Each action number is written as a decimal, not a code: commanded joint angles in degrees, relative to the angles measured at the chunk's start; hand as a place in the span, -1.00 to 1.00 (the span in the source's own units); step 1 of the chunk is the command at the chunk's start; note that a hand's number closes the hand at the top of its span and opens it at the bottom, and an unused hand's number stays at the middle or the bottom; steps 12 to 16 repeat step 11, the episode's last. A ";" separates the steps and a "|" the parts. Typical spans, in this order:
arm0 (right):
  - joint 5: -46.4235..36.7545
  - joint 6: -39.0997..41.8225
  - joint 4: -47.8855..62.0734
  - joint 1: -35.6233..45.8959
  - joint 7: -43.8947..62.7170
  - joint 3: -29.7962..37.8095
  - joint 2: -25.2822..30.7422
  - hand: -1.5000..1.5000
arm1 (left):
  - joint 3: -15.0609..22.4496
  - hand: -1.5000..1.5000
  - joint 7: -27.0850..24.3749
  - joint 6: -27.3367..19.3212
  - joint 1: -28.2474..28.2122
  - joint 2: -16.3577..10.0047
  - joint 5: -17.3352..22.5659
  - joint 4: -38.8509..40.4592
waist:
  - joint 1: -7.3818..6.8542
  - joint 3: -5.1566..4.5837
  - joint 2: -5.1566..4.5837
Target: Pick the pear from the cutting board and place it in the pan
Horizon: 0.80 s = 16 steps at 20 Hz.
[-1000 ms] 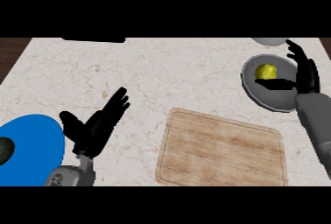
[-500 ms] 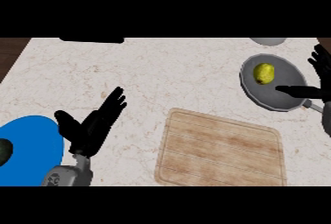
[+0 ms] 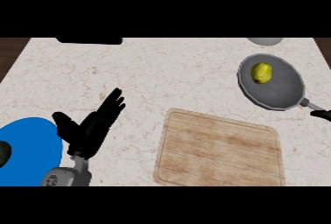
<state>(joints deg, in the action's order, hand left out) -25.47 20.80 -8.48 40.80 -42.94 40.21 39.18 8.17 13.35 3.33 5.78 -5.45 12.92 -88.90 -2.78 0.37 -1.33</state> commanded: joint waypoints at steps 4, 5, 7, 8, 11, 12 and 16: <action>-0.43 8.68 -0.66 -5.03 -4.56 -1.38 4.47 -1.00 | 0.38 0.00 -3.47 0.44 -3.81 0.21 -1.28 0.94 | 0.40 -0.04 0.30; -0.30 9.17 -0.97 -5.73 -6.04 -1.61 3.49 -1.00 | -1.90 0.00 -0.60 -0.50 0.54 -0.05 0.12 1.21 | 0.84 -0.04 0.35; -0.52 11.13 -1.54 -6.26 -6.59 -2.22 5.12 -1.00 | -1.63 0.00 -0.21 1.16 -0.79 -1.09 0.78 -0.28 | 0.78 -0.04 0.44; 0.05 8.65 -1.27 -4.93 -5.43 -1.74 3.34 -1.00 | -0.27 0.00 -1.06 -0.98 0.00 1.30 -0.81 0.45 | 0.49 0.00 0.28; 0.35 8.48 -1.49 -6.56 -7.44 -1.87 2.98 -1.00 | -1.35 0.00 0.30 1.37 -0.74 -1.26 0.55 -0.84 | 0.18 0.06 0.23; 0.35 8.48 -1.49 -6.56 -7.44 -1.87 2.98 -1.00 | -1.35 0.00 0.30 1.37 -0.74 -1.26 0.55 -0.84 | 0.18 0.06 0.23; 0.35 8.48 -1.49 -6.56 -7.44 -1.87 2.98 -1.00 | -1.35 0.00 0.30 1.37 -0.74 -1.26 0.55 -0.84 | 0.18 0.06 0.23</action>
